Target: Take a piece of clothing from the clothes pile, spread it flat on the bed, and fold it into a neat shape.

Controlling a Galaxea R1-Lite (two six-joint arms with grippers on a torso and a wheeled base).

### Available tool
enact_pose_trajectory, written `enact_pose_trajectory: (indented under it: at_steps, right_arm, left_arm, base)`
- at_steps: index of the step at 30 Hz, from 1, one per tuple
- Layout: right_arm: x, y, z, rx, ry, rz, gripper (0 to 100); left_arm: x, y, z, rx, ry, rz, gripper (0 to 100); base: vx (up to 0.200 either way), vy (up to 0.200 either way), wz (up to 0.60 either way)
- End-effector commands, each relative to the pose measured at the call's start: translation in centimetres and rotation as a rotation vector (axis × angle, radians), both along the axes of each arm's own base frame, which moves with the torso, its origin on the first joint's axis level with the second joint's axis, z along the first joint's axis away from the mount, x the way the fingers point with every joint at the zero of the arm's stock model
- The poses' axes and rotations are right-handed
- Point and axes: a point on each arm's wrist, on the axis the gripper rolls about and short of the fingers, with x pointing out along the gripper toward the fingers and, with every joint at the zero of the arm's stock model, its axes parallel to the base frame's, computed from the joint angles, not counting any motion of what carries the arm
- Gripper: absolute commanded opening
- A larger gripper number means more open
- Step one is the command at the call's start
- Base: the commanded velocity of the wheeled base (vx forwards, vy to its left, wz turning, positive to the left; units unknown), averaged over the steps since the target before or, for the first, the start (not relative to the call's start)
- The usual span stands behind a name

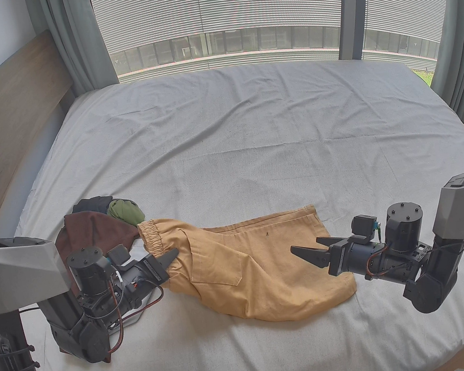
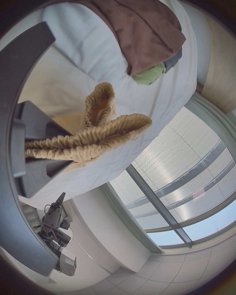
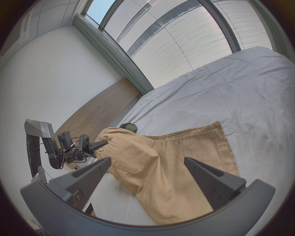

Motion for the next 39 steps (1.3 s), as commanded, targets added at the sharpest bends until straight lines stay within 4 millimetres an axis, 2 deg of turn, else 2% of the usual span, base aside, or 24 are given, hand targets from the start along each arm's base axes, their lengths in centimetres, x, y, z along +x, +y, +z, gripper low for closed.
enact_pose_trajectory:
  at_steps: [1, 16, 21, 28, 39]
  right_arm:
    - [0.3, -0.4, 0.4, 0.008, -0.021, -0.014, 100]
    - [1.2, -1.8, 0.9, 0.022, -0.044, -0.048, 100]
    - [1.3, -2.3, 1.8, 0.033, -0.069, -0.054, 100]
    - [2.2, -3.4, 2.6, 0.044, -0.098, -0.091, 100]
    - [3.0, -4.5, 2.9, 0.058, -0.105, -0.131, 100]
  left_arm:
    - [0.2, -2.0, 0.8, -0.014, -0.042, -0.051, 0]
    - [0.3, -5.8, 1.2, -0.033, -0.089, -0.152, 0]
    - [0.4, -7.8, 1.3, -0.043, -0.115, -0.185, 0]
    - [0.7, -10.5, 0.3, -0.051, -0.128, -0.223, 0]
    - [1.5, -13.3, -0.3, -0.092, -0.139, -0.27, 0]
  base:
    - [0.0, 0.0, 0.0]
    - [0.0, 0.0, 0.0]
    - [0.0, 0.0, 0.0]
    - [0.0, 0.0, 0.0]
    - [0.0, 0.0, 0.0]
